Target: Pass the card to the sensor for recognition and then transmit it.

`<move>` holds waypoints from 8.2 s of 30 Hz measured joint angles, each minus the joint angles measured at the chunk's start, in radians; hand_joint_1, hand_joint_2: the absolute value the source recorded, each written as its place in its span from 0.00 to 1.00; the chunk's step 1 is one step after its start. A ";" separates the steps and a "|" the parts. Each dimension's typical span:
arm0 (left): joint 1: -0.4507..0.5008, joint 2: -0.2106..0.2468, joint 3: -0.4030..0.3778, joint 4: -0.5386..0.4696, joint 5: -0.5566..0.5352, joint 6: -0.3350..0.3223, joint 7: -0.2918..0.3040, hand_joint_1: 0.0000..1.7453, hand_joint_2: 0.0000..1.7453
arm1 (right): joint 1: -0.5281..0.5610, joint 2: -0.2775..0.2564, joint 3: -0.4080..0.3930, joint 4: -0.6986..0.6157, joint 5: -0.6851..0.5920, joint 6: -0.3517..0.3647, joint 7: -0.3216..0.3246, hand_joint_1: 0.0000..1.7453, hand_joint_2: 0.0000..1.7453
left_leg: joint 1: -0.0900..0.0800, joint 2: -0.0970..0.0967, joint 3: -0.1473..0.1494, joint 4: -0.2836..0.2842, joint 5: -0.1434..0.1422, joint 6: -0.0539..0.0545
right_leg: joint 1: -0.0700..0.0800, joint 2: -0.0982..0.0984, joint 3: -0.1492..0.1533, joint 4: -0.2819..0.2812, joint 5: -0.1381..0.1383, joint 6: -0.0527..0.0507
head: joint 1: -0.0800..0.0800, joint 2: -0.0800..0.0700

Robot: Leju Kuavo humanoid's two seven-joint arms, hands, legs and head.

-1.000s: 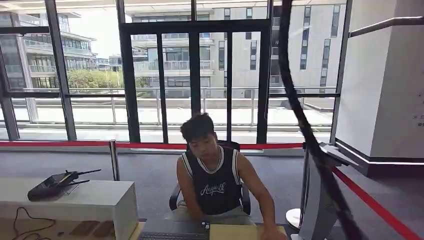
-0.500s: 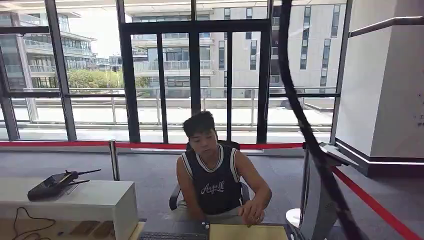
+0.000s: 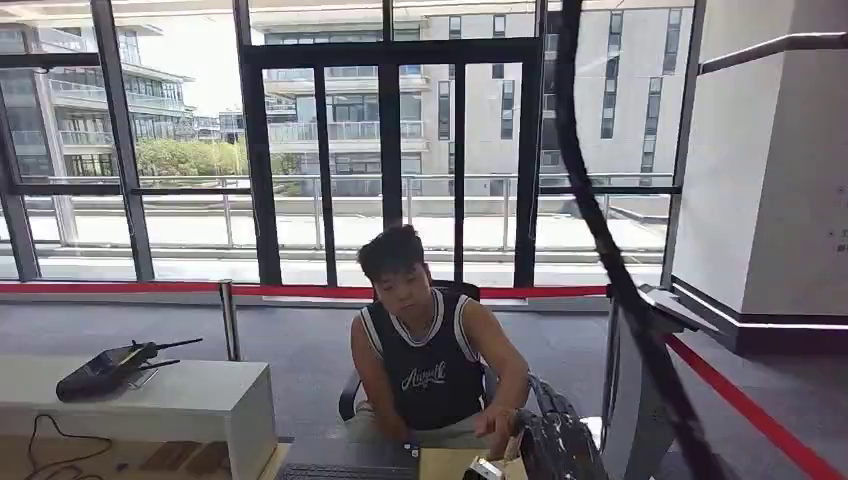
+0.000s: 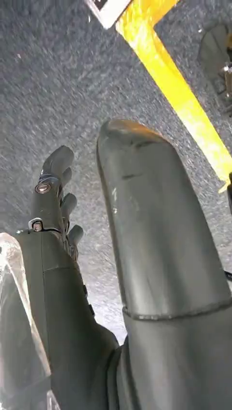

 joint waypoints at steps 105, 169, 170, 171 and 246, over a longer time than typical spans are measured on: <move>0.056 0.003 -0.042 0.000 0.245 0.109 0.055 0.00 0.00 | 0.660 -0.479 -0.518 0.376 -0.022 -0.307 0.163 0.00 0.00 | 0.000 0.000 -0.001 0.003 -0.005 0.004 | 0.000 0.000 0.000 -0.004 -0.001 0.002 | -0.002 0.000; 0.048 0.012 -0.053 0.000 0.251 0.063 0.020 0.00 0.00 | 0.861 -0.022 -0.742 0.744 -0.244 -0.010 0.162 0.00 0.00 | 0.000 0.000 0.001 0.002 -0.007 0.002 | 0.000 0.000 0.001 -0.003 -0.004 0.001 | -0.001 0.000; 0.048 0.013 -0.053 0.000 0.251 0.063 0.021 0.00 0.00 | 0.861 -0.020 -0.742 0.744 -0.244 -0.008 0.162 0.00 0.00 | 0.000 0.000 0.001 0.002 -0.007 0.002 | 0.001 0.000 0.001 -0.003 -0.004 0.001 | -0.002 0.000; 0.048 0.013 -0.053 0.000 0.251 0.063 0.021 0.00 0.00 | 0.861 -0.017 -0.742 0.744 -0.244 -0.006 0.162 0.00 0.00 | 0.000 0.000 0.001 0.002 -0.007 0.002 | 0.001 0.000 0.001 -0.003 -0.004 0.001 | -0.001 0.000; 0.043 -0.066 -0.101 -0.010 0.284 0.192 0.114 0.00 0.00 | 0.859 0.001 -0.752 0.750 -0.239 0.034 0.178 0.00 0.00 | 0.000 0.000 0.000 0.002 -0.007 0.002 | 0.000 0.000 0.001 -0.003 -0.004 0.001 | 0.000 0.000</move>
